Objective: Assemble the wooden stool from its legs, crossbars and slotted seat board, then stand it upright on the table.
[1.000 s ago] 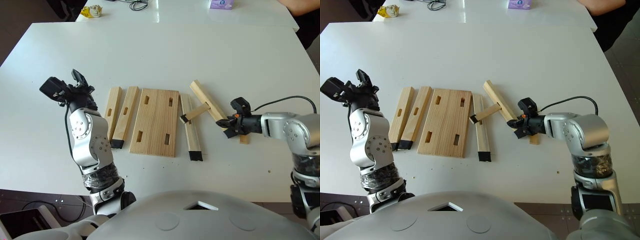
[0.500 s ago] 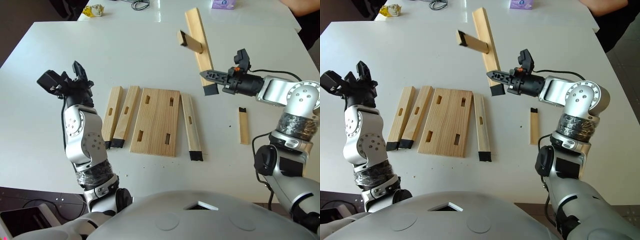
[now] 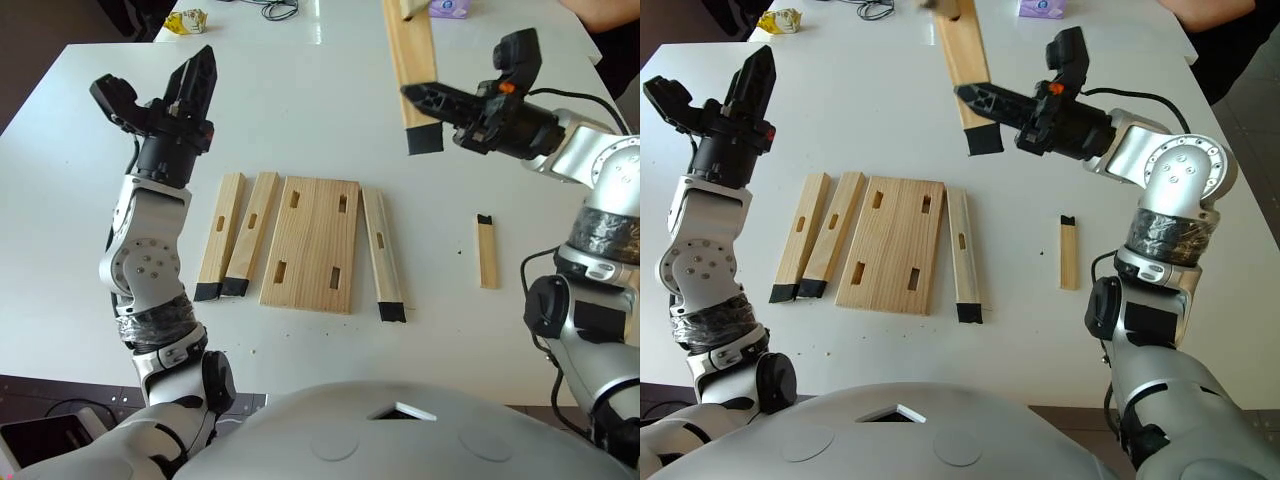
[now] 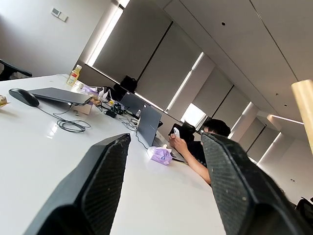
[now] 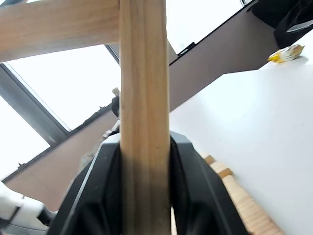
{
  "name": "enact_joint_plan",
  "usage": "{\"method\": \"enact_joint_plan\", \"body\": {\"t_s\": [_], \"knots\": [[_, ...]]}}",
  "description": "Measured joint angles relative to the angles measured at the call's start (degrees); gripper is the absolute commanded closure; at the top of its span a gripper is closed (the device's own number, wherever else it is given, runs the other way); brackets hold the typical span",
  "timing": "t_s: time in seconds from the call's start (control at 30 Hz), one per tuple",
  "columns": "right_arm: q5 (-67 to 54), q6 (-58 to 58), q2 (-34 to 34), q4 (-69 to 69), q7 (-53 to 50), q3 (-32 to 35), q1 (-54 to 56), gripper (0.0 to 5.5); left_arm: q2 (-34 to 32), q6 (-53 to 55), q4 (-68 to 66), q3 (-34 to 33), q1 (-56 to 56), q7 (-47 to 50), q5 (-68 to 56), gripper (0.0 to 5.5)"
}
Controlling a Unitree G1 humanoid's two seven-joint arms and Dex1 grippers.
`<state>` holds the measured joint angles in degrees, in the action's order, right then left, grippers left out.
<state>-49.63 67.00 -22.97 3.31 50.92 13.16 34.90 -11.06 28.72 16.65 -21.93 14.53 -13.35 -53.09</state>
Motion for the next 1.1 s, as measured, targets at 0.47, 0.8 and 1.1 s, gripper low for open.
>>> {"method": "enact_joint_plan", "body": {"t_s": [0.47, 0.8, 1.1], "knots": [[9.45, -20.58, -8.13, 5.31, 10.52, -9.19, -8.44, 4.43, -4.27, 4.20, 1.90, 1.75, -1.35, -2.62, -3.27, 2.80], [13.45, -28.29, -9.94, 1.20, 13.85, -11.83, -5.95, 4.43, -10.41, 8.36, 5.30, 2.41, -1.78, -9.47, -8.15, 2.80], [-1.60, -8.60, -14.38, -4.94, 24.38, -10.73, -0.15, 4.43, -16.34, 10.64, 8.82, 5.51, -1.85, -22.35, -11.15, 1.94]]}}
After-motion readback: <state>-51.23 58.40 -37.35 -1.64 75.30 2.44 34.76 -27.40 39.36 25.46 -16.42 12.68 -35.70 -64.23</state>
